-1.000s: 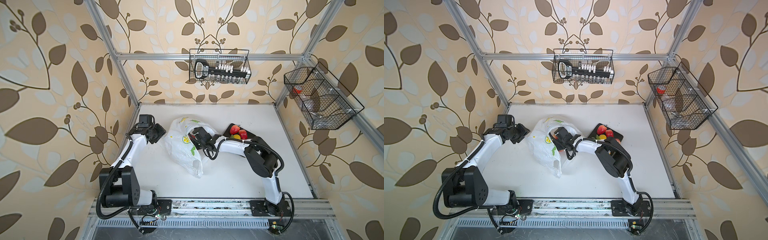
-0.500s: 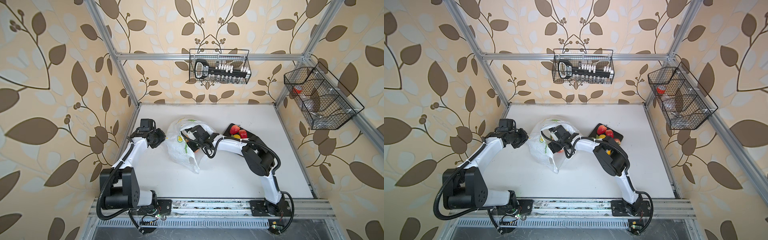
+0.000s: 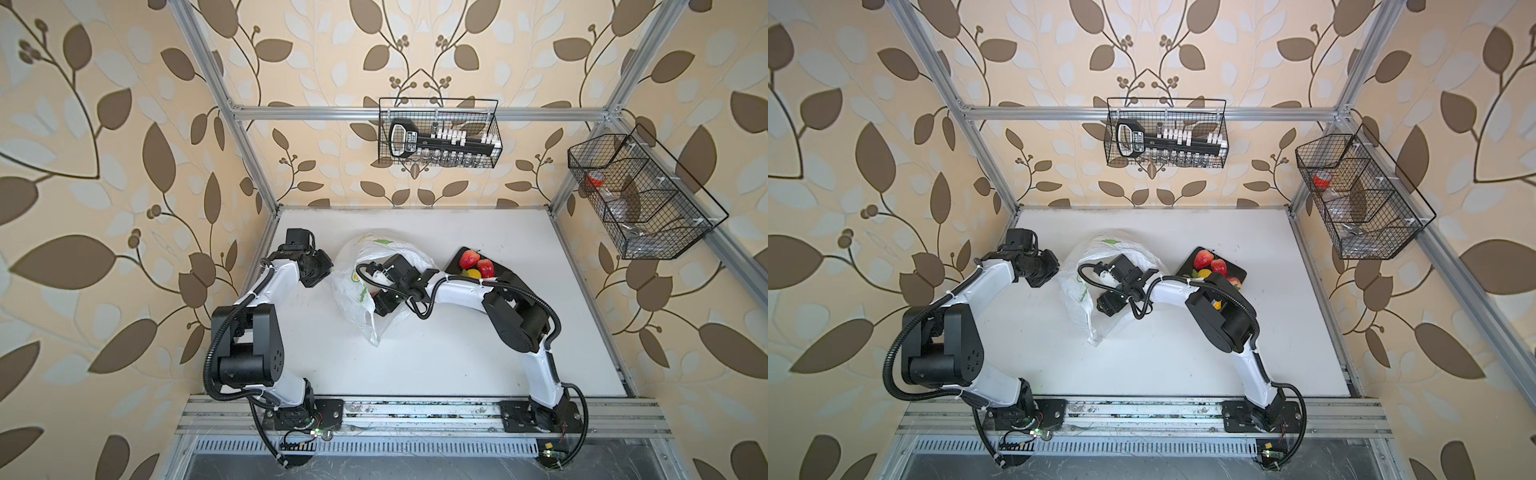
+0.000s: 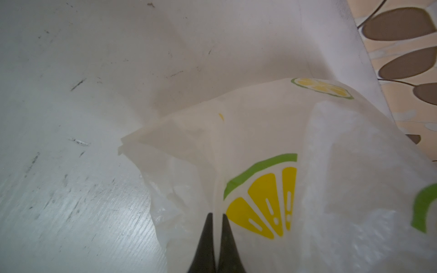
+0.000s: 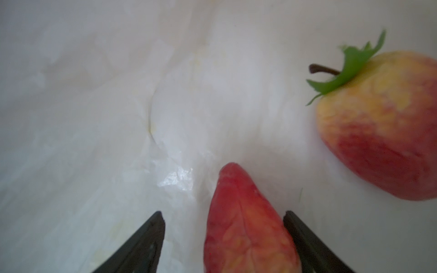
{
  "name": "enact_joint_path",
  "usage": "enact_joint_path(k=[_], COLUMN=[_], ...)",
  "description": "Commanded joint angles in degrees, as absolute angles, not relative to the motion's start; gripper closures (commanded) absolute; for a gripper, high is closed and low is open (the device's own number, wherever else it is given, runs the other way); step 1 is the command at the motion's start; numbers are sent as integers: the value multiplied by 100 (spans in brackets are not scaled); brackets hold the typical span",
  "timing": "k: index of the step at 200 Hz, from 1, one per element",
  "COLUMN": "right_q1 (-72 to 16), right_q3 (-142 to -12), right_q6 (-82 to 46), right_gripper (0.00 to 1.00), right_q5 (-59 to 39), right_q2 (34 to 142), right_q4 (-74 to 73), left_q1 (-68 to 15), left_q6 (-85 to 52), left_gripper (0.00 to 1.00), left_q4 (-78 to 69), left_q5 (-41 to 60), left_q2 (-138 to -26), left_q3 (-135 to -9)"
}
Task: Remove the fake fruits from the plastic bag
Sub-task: 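Close the right gripper on a red strawberry while the left gripper holds the bag, then lift the red strawberry out of the bag toward the black mat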
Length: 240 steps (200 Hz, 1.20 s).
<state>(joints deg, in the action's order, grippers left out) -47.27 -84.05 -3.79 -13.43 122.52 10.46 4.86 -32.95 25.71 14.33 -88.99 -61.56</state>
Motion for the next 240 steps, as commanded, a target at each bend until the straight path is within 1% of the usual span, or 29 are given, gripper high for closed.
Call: enact_joint_path(k=[1, 28, 59, 94, 105, 136, 156, 171, 186, 215, 240], right_q1=[-4816, -4860, -4895, -4956, -4958, -4973, -4972, -4975, -4974, -4972, -4970], right_q3=[-8371, -8539, -8590, -8684, -8684, -8670, -8679, -8651, -8567, -8152, -7455], right_q6=[-131, -32, 4, 79, 87, 45, 44, 10, -32, -135, -257], right_gripper=[22, 30, 33, 33, 35, 44, 53, 60, 62, 63, 63], right_q5=[-1445, -1346, -1349, -1328, -1322, -1231, -1213, -1176, -1149, -1038, -861], right_q2=[12099, 12284, 12398, 12536, 12564, 12585, 12536, 12375, 12125, 11483, 10774], right_q4=[987, 866, 653, 708, 718, 750, 777, 777, 772, 840, 785], left_q1=[491, 497, 498, 490, 492, 495, 497, 502, 527, 652, 798], left_q6=[-3125, -3157, -3176, -3163, -3156, -3171, -3191, -3206, -3219, -3296, -3372], left_gripper=[100, 100, 100, 100, 100, 100, 100, 100, 100, 100, 100], left_q4=[2541, 2545, 2529, 2538, 2544, 2603, 2644, 2680, 2686, 2688, 2684], left_q5=[1393, 1381, 1403, 1396, 1375, 1369, 1313, 1241, 1182, 1168, 1171], left_q2=[-8911, -8917, -8919, -8971, -8997, -9026, -8980, -8941, -8934, -8982, -8958], left_q3=[-6407, -6364, -6286, -6341, -6369, -6451, -6463, -6462, -6464, -6517, -6535])
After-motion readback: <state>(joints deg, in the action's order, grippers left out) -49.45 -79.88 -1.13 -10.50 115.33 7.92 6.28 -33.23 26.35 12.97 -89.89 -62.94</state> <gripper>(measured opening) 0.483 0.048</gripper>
